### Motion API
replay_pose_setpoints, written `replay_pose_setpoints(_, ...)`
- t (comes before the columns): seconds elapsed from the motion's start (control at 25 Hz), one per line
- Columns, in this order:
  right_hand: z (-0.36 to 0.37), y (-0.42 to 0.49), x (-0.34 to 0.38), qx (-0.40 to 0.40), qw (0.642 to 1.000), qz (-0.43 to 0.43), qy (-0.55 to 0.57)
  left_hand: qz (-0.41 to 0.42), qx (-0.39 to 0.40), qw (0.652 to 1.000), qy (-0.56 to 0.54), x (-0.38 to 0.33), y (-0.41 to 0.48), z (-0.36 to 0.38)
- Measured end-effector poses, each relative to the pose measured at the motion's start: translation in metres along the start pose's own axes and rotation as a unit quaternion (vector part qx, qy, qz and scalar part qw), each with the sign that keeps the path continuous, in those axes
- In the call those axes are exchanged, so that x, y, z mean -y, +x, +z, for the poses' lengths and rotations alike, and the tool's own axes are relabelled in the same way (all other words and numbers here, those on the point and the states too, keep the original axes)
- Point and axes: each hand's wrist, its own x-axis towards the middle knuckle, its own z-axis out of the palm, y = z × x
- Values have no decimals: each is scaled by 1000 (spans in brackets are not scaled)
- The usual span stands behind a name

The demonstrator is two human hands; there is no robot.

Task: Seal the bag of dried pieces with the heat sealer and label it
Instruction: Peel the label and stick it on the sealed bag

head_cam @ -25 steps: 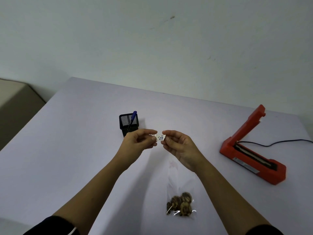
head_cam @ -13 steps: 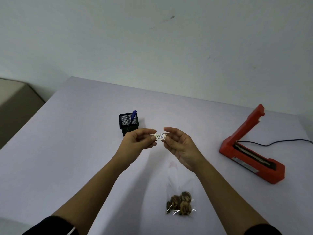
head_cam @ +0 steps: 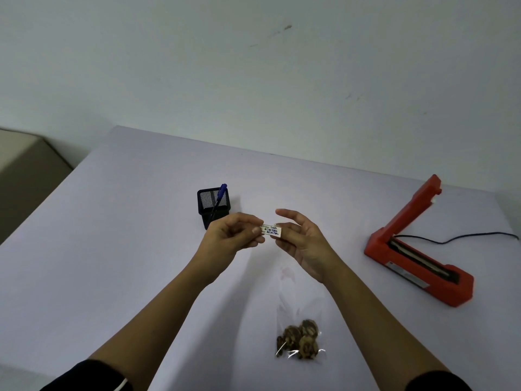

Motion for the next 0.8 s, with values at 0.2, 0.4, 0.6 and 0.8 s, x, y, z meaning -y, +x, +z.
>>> replay_pose_setpoints(0.2, 0, 1, 5, -18, 1000, -1, -8, 19, -13, 1000, 8, 2, 2, 0)
replay_pose_setpoints(0.4, 0, 0, 10, -28, 999, -17, -18, 35, -40, 999, -5, 3, 4, 3)
replay_pose_setpoints(0.6, 5, 1, 13, -54, 995, -49, -73, 37, -64, 997, -24, 7, 5, 4)
replay_pose_setpoints(0.8, 6, 1, 20, -68, 969, -100, -217, 20, -76, 996, -47, 13, 5, 1)
